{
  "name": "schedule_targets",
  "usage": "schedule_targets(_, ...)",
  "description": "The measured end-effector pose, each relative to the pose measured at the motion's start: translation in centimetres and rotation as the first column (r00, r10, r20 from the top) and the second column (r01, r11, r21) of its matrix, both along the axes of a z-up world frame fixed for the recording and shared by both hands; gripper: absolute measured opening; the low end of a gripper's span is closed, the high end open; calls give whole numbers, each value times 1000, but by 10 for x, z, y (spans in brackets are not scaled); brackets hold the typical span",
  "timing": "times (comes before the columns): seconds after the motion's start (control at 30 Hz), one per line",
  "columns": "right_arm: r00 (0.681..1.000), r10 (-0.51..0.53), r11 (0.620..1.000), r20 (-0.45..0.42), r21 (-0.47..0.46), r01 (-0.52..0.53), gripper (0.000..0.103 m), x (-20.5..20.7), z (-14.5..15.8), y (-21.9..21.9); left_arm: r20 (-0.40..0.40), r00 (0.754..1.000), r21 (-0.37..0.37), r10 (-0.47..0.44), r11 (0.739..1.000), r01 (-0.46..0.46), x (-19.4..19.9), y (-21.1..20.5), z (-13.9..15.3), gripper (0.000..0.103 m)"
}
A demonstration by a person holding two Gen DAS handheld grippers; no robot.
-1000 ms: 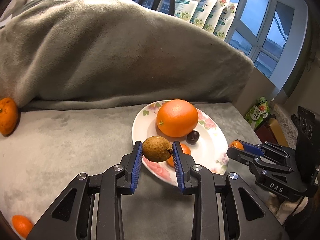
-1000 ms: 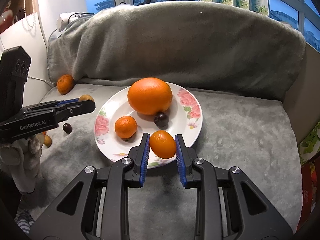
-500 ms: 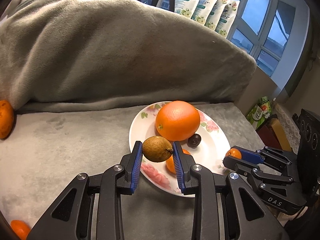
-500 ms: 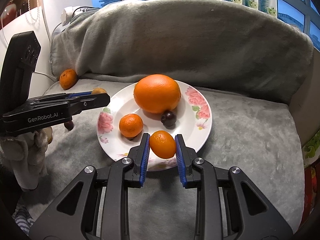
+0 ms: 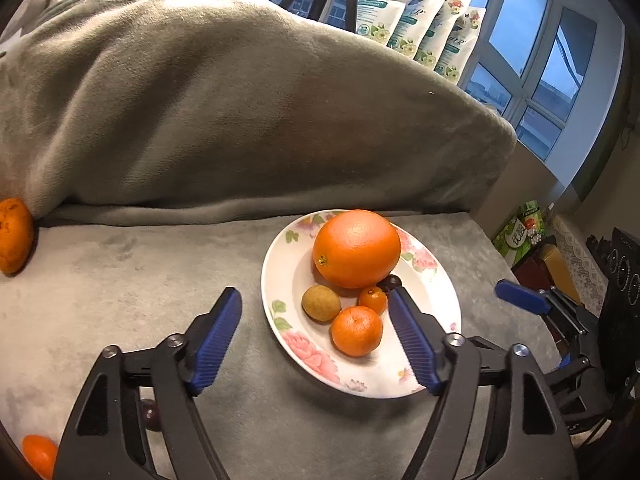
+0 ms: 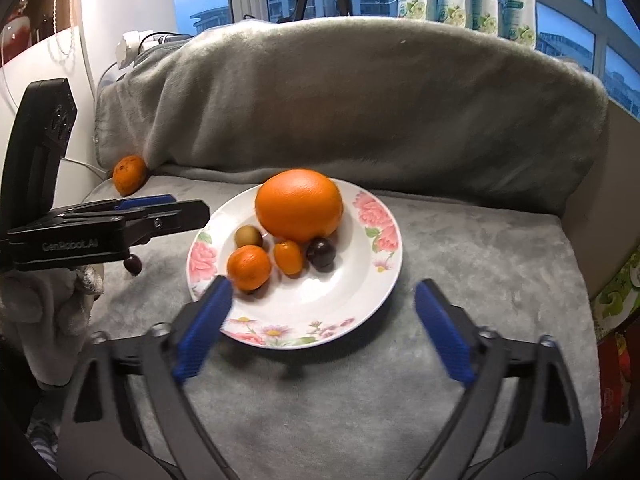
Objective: Organize fruits
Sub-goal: 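Open both grippers to drop the tangerine and kiwi onto the plate, then withdraw both grippers from the plate toward the loose fruit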
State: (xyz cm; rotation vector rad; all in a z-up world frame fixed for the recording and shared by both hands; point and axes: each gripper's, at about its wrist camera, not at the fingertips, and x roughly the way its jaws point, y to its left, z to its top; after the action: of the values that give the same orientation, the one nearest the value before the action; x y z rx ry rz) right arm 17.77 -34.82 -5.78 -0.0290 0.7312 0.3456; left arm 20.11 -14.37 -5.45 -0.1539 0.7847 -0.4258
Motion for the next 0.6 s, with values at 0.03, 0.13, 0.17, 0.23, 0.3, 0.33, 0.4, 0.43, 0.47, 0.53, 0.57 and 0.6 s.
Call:
schedule_targets(0.03, 1000, -1, 1000, 5, -6, 1, 98, -1, 1, 1, 1, 1000, 2, 3, 1000, -3, 0, 0, 1, 80)
schedule_targets(0.13, 1000, 2, 1000, 4, -22, -2, 98, -1, 1, 3, 5, 1000, -4, 8, 1000, -8, -2, 1, 3, 80)
schedule_targets(0.17, 1000, 3, 1000, 5, -28, -3, 98, -2, 1, 4, 6, 1000, -7, 11, 1000, -11, -2, 1, 4, 80)
schedule_targets(0.23, 1000, 3, 999, 6, -36, -3, 98, -3, 2, 6, 10, 1000, -2, 11, 1000, -11, -4, 1, 6, 80)
schedule_targets(0.3, 1000, 3, 999, 6, -35, -2, 98, -4, 2, 7, 19, 1000, 5, 15, 1000, -15, -7, 2, 8, 80)
schedule_targets(0.33, 1000, 3, 999, 5, -33, -3, 98, -5, 3, 7, 22, 1000, 8, 16, 1000, -16, -8, 3, 9, 80)
schedule_targets(0.4, 1000, 4, 1000, 6, -24, -4, 98, -7, 5, 8, 30, 999, 11, 21, 1000, -21, -12, 6, 11, 80)
schedule_targets(0.43, 1000, 5, 1000, 7, -22, -4, 98, -8, 6, 8, 33, 999, 10, 26, 1000, -27, -14, 8, 13, 80)
schedule_targets(0.47, 1000, 6, 1000, 9, -20, -5, 98, -9, 7, 9, 35, 999, 9, 29, 1000, -29, -16, 11, 14, 80)
schedule_targets(0.53, 1000, 10, 1000, 11, -17, -9, 98, -11, 10, 11, 39, 999, 5, 34, 999, -34, -20, 15, 17, 80)
schedule_targets(0.57, 1000, 13, 1000, 12, -15, -13, 98, -13, 11, 12, 46, 998, 5, 40, 999, -40, -23, 18, 19, 80)
schedule_targets(0.6, 1000, 16, 1000, 15, -11, -16, 98, -14, 13, 14, 50, 998, 5, 44, 999, -44, -25, 21, 20, 80)
